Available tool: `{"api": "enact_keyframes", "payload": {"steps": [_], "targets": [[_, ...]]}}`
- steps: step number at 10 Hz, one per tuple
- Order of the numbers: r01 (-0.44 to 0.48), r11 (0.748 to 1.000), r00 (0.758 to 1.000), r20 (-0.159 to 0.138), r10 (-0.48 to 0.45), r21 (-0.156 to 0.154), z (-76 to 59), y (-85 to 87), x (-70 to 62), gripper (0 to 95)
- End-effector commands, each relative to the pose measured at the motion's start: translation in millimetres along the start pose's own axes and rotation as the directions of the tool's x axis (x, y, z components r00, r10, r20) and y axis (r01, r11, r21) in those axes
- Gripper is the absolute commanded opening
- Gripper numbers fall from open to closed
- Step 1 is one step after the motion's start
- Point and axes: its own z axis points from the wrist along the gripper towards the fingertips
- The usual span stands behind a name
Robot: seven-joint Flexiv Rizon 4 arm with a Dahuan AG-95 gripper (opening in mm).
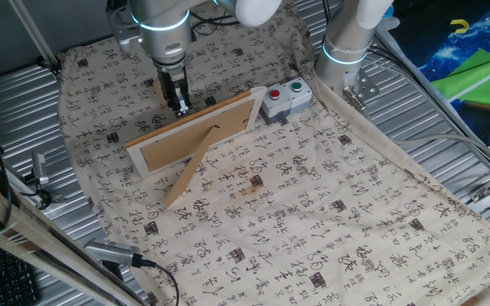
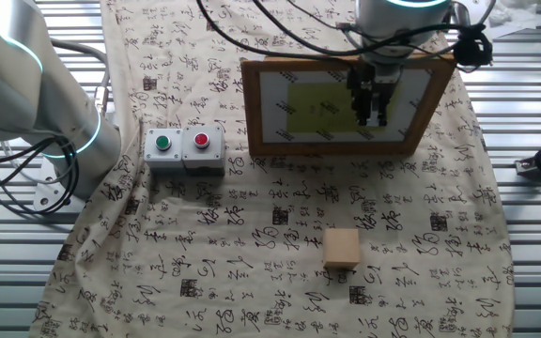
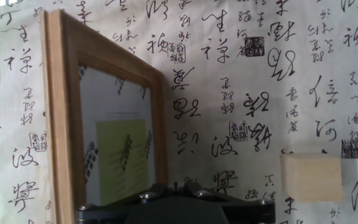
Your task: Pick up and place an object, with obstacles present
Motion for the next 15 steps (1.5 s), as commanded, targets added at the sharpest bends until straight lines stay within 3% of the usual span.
{"api": "enact_keyframes", "payload": {"steps": [1,6,7,8,9,11,12,13,15], "targets": [[-0.001,1.000,1.000,-0.004,0.001,-0.001,0.7,1.0,-3.2,0.0],[-0.003,1.000,1.000,-0.016,0.003,-0.001,-1.9,-3.1,-7.9,0.0],[0.015,1.000,1.000,-0.019,-0.015,-0.001,-1.2,-18.6,-8.4,0.0],[0.047,0.999,0.999,-0.022,-0.047,-0.002,1.5,-48.6,-7.8,0.0],[0.062,0.998,0.998,-0.022,-0.062,-0.002,2.6,-66.6,-4.2,0.0],[0.081,0.997,0.997,-0.013,-0.081,-0.002,7.0,-92.9,13.1,0.0],[0.092,0.996,0.996,0.006,-0.092,0.000,23.3,-110.7,30.2,0.0],[0.097,0.995,0.995,0.013,-0.097,0.005,38.4,-118.3,35.2,0.0],[0.113,0.993,0.993,0.015,-0.114,0.012,68.7,-135.4,32.8,0.0]]}}
